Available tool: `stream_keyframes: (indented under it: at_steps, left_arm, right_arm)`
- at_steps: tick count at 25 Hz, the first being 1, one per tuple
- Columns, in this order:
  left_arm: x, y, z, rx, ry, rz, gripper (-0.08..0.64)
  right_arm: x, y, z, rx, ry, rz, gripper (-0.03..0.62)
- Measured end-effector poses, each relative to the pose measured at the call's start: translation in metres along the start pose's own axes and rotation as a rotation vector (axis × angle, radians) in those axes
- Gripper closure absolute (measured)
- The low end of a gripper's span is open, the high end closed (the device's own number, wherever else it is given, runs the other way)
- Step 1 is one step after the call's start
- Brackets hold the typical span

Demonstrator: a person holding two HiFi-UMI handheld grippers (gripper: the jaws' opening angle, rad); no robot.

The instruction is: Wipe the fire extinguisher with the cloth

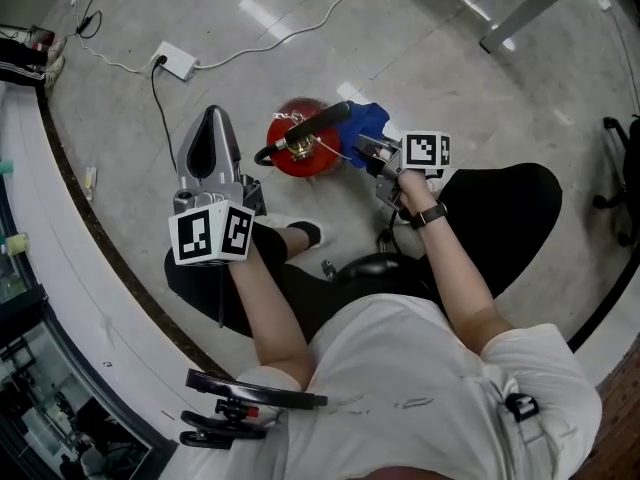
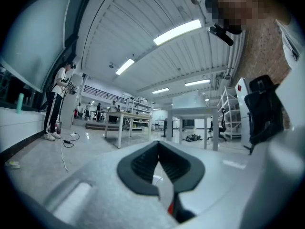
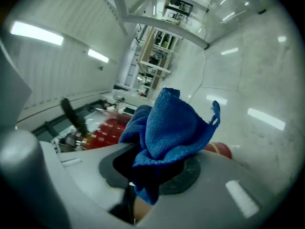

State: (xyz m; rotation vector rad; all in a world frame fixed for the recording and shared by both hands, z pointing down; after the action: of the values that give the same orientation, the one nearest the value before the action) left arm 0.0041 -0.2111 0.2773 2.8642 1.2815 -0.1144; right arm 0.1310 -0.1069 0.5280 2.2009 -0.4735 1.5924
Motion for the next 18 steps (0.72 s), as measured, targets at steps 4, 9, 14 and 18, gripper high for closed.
stream_keyframes:
  at_steps: [4, 9, 14, 18]
  left_arm:
    - [0.004, 0.006, -0.01, -0.031, -0.003, -0.007, 0.56]
    - [-0.002, 0.009, -0.018, -0.061, 0.01, -0.007, 0.56]
    - [-0.02, 0.013, -0.024, -0.081, 0.017, 0.018, 0.56]
    - [-0.027, 0.02, -0.017, -0.064, 0.017, 0.022, 0.56]
  right_arm:
    - [0.134, 0.01, -0.037, -0.031, 0.156, -0.261, 0.502]
    - [0.272, 0.013, -0.092, -0.108, 0.362, -0.46, 0.503]
    - [0.303, 0.014, -0.105, -0.22, 0.275, -0.506, 0.495]
    - [0.253, 0.007, -0.056, -0.302, 0.109, -0.482, 0.495]
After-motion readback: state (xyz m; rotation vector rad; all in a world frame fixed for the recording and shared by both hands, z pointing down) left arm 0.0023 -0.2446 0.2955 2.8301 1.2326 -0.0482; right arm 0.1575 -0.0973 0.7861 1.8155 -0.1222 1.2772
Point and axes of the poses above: the fingertips, and each gripper's own axes: y forward along the fingers, x to its right, z out of its top, the point moved 1 cm from there along -y, backward along the fingers, and after that the axes turned 3 degrees about x, right-handed, at the moved point
